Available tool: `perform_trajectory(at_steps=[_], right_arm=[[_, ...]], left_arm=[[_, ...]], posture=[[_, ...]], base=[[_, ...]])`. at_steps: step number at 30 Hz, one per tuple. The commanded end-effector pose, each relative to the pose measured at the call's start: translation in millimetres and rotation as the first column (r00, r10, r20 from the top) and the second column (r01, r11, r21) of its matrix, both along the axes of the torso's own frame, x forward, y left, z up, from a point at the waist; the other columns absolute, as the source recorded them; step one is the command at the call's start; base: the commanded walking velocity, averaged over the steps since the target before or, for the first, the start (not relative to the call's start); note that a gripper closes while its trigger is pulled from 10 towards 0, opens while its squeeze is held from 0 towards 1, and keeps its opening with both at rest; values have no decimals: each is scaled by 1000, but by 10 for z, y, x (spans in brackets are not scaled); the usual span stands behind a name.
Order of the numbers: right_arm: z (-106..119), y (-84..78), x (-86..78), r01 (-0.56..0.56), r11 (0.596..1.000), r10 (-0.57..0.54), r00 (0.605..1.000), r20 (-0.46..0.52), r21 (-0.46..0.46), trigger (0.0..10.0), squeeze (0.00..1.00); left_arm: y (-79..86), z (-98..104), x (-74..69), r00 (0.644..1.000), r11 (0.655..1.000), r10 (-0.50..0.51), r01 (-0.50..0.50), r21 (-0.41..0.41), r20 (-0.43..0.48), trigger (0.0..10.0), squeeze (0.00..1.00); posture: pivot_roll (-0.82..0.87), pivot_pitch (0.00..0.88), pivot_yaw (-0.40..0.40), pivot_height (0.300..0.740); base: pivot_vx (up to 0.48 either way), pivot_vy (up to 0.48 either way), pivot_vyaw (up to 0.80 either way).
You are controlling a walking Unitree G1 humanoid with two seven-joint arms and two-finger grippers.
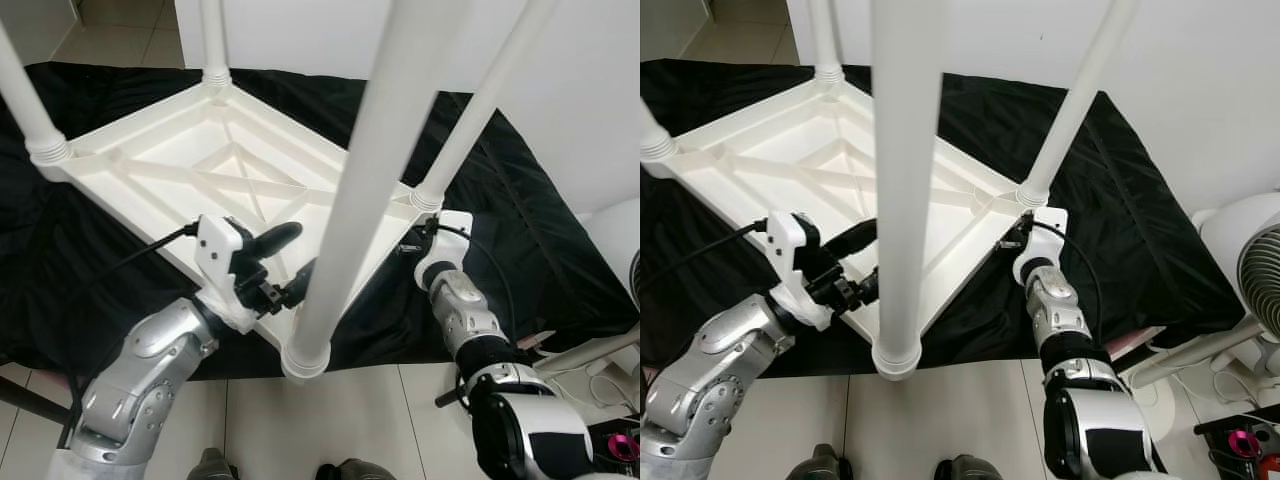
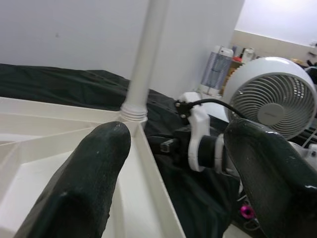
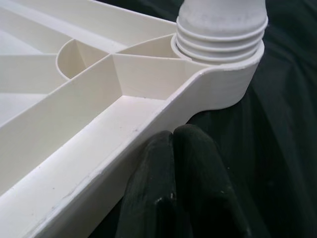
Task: Building children table
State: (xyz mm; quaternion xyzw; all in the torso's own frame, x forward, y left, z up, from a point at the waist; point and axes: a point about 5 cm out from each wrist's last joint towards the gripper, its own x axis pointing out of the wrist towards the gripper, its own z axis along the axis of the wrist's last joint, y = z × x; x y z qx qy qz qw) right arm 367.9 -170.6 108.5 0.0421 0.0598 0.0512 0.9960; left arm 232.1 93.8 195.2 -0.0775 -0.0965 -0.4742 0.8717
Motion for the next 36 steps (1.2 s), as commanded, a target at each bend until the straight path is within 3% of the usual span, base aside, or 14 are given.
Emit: perform_trajectory(at_steps=[1, 3, 7, 9, 10, 16, 20, 23, 36], right_arm=[[51, 121, 40, -87, 996, 88, 996, 23, -24, 10000, 0], [93, 41, 72, -39, 997, 41, 998, 38, -66, 10000, 0], [127, -62, 61, 42, 996, -35, 996, 86, -76, 10000, 0], [127, -62, 61, 42, 996, -35, 996, 86, -76, 10000, 0], [111, -78, 14, 46, 997, -38, 992, 121, -64, 10000, 0], [84, -92, -144, 64, 998, -60, 973, 222, -8, 10000, 0], [78, -83, -185, 66, 998, -62, 967, 246, -8, 10000, 0], [48, -81, -321, 65, 998, -63, 957, 285, 3, 10000, 0], [72, -102, -512, 52, 999, -46, 943, 329, -12, 10000, 0]], left_arm=[[-197, 47, -115, 989, 990, -142, 142, 6, 35, 10000, 0], [-251, 0, -102, 990, 990, -131, 129, 55, 42, 10000, 0], [-170, -89, -12, 997, 989, -59, 51, 142, 52, 10000, 0], [-170, -89, -12, 997, 989, -59, 51, 142, 52, 10000, 0], [-91, -109, 73, 998, 986, 19, -29, 165, 58, 10000, 0], [52, -82, 178, 992, 981, 114, -120, 150, 51, 10000, 0], [83, -69, 186, 990, 981, 126, -133, 144, 57, 10000, 0], [155, -46, 165, 990, 983, 123, -130, 130, 62, 10000, 0], [239, -78, 200, 979, 968, 199, -204, 144, 50, 10000, 0]], posture=[[51, 82, -74, 740], [55, 83, -78, 740], [55, 84, -76, 740], [55, 84, -76, 740], [51, 82, -72, 740], [35, 76, -63, 740], [32, 77, -59, 740], [30, 74, -56, 740], [29, 71, -48, 740]], base=[[0, 0, 0], [0, 0, 0], [0, 0, 0], [0, 0, 0], [0, 0, 0], [0, 0, 0], [0, 0, 0], [0, 0, 0], [0, 0, 0]])
